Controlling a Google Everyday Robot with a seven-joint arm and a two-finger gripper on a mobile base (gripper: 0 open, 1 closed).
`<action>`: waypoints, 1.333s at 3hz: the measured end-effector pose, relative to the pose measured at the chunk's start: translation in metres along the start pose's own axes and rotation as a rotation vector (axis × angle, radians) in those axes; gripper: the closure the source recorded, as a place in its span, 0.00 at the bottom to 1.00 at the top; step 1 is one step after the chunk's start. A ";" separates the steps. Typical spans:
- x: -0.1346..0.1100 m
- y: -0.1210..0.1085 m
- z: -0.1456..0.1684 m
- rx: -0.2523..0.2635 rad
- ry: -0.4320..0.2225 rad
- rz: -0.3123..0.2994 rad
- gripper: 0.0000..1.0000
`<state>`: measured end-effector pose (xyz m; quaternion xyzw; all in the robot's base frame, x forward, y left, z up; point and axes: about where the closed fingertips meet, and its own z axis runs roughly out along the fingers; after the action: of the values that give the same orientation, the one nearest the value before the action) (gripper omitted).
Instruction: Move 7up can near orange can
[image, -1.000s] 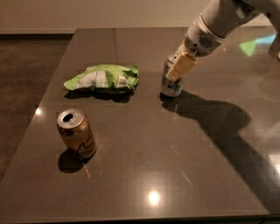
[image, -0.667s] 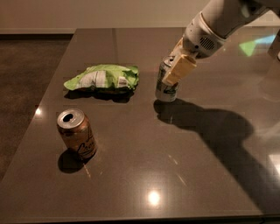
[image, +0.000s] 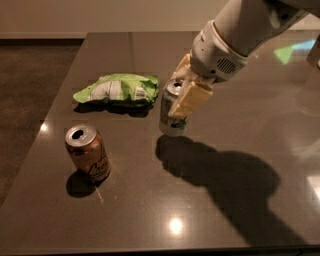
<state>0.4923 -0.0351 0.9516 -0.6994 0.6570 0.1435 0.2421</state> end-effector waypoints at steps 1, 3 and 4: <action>-0.019 0.029 0.016 -0.028 0.014 -0.072 1.00; -0.046 0.059 0.050 -0.076 0.026 -0.141 1.00; -0.058 0.066 0.064 -0.081 0.035 -0.166 1.00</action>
Offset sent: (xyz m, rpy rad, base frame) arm -0.0651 0.0693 -0.0328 -0.0558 0.0113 0.1795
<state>0.4294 0.0462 0.9179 -0.7630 0.5946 0.1373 0.2133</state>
